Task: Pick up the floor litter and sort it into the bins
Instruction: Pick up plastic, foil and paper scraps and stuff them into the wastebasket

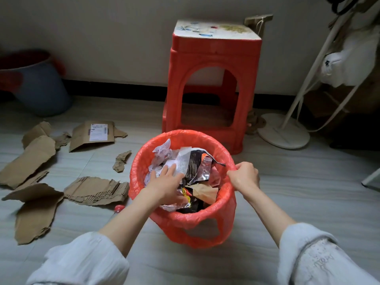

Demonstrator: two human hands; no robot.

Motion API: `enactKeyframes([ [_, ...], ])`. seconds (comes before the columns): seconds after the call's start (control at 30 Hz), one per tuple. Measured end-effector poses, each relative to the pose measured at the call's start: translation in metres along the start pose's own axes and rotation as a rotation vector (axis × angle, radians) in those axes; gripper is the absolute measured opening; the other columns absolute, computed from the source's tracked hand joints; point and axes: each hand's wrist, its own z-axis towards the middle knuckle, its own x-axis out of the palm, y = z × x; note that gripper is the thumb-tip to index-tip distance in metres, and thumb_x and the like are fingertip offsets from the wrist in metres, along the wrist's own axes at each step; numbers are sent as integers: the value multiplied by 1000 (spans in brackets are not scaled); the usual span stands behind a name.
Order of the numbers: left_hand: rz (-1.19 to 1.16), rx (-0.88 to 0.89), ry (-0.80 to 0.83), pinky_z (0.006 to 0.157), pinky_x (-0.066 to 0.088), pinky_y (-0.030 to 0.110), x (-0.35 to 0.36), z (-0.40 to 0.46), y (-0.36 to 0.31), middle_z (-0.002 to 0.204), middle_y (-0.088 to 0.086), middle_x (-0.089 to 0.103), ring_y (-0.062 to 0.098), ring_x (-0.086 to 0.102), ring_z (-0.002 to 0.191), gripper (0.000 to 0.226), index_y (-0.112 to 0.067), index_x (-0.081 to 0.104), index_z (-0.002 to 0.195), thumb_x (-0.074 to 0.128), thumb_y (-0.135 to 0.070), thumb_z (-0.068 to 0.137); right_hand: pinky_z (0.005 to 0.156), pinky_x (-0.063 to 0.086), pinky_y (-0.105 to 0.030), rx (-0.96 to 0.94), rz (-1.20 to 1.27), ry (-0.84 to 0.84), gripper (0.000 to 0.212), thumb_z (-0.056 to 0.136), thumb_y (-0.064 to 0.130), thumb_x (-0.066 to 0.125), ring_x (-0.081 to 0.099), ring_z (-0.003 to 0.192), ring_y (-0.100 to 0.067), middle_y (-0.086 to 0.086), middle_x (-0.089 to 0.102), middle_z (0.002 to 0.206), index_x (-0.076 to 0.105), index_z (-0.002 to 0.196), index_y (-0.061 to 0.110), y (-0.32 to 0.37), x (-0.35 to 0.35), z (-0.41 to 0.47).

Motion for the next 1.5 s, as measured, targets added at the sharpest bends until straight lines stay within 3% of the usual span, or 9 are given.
enactKeyframes([
  [0.23,68,80,-138,114,10,55,-20,-3,-27,153,6,11,23,6,143,63,-19,32,135,55,-50,85,73,43,-29,163,68,-62,22,80,13,55,60,96,-38,-19,66,103,69,95,7,-22,-26,9],
  [0.47,48,203,-230,115,13,45,-26,15,-77,154,4,15,22,8,143,54,-20,30,141,48,-34,93,84,45,-37,269,57,-184,29,87,16,51,56,108,-39,-22,61,116,62,110,3,-67,-77,15],
  [0.57,-6,265,-302,115,15,46,-25,21,-90,154,3,17,23,7,144,48,-20,33,140,46,-28,94,95,39,-40,140,0,-241,37,93,23,44,47,121,-37,-19,52,131,50,125,5,-73,-87,14],
  [0.7,-170,379,-524,110,30,46,-19,24,-92,143,14,40,32,28,137,40,-8,51,129,52,-8,89,110,29,-40,-215,-102,-343,38,96,24,41,39,130,-30,-12,44,142,50,129,8,-63,-89,7],
  [0.8,-245,418,-622,102,41,44,-18,22,-75,132,17,50,33,43,128,34,-6,58,117,49,-4,85,113,24,-34,-438,-101,-230,43,96,22,40,33,136,-23,-7,37,148,41,138,10,-34,-80,-7],
  [0.9,-279,402,-710,89,45,33,-12,13,-48,125,10,54,22,48,116,32,-10,59,114,49,-4,84,106,32,-36,-589,-23,-126,48,96,20,42,33,136,-25,-7,36,147,33,141,9,2,-60,-35],
  [1.03,-330,126,-632,92,42,34,18,5,12,126,8,53,23,48,118,32,-11,57,120,51,-6,88,102,33,-35,-706,20,48,48,95,19,43,39,130,-26,-8,42,141,32,141,12,47,-11,-67],
  [1.27,-330,-149,-299,109,27,35,93,1,99,145,12,35,25,29,136,44,-14,42,136,45,-14,92,111,25,-37,-571,-364,561,55,97,24,38,26,139,-28,-9,25,153,19,147,12,36,120,-60],
  [1.5,-154,-159,-184,116,17,46,103,57,148,158,5,-3,32,-9,144,52,-23,27,145,39,-16,94,116,11,-50,-490,-709,629,76,91,44,49,-7,146,-30,-6,-9,159,4,150,27,-2,191,-20],
])
